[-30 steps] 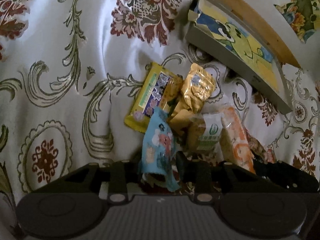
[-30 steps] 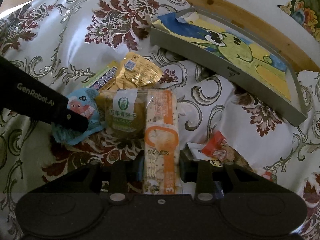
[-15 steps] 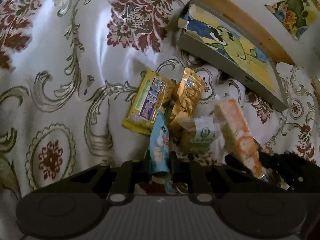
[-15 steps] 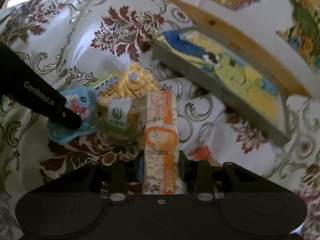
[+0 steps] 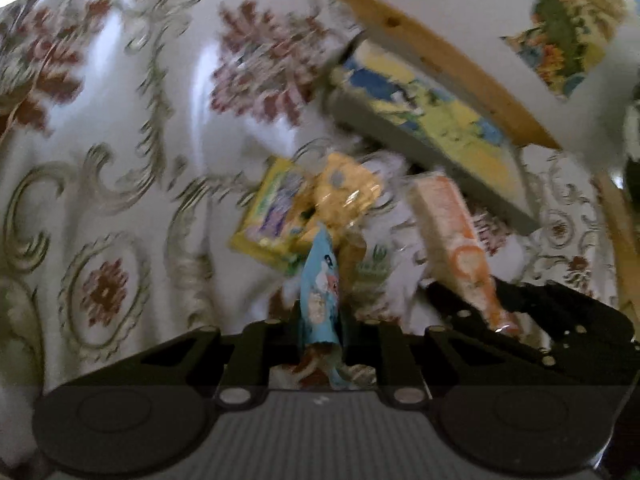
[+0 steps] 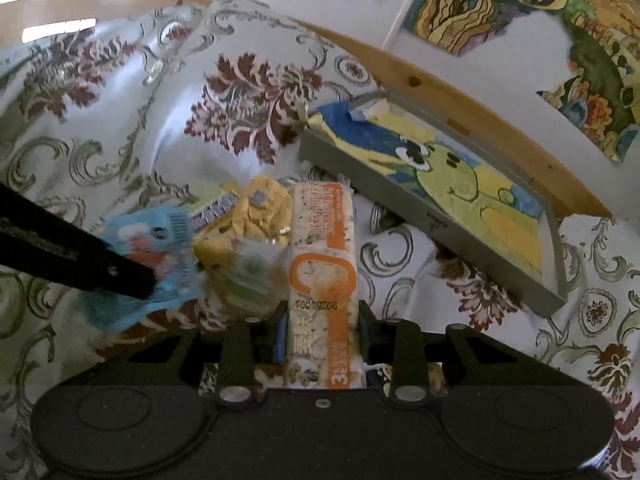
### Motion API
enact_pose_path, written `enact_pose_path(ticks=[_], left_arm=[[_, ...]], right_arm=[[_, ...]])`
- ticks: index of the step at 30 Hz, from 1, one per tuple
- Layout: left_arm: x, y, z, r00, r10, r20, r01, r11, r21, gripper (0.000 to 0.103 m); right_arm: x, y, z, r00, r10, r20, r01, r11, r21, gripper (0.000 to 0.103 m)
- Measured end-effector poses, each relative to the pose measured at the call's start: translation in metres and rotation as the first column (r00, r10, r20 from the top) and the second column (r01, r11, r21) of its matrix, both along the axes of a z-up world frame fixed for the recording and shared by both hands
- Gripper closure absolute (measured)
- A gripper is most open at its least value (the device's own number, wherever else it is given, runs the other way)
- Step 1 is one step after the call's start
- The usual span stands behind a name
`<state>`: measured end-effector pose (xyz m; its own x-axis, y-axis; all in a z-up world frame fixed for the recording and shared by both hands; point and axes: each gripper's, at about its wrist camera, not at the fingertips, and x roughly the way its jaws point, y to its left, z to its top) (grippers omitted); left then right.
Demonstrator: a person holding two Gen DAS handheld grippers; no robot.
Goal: Organize snacks
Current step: 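Carry both snacks into the gray tray and open both tools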
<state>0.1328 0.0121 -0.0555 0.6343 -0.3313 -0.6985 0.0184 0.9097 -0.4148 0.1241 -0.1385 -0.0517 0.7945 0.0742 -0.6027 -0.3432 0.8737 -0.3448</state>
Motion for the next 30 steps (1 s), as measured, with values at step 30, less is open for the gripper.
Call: enact_pose_path(ticks=[30], left_arm=[[0.231,-0.147,0.049,0.972,-0.116,0.205,0.123,0.992,-0.020,0.086]], right_arm=[[0.175,-0.154,0.033,0.922,-0.356,0.153,0.311,0.915,0.258,0.069]])
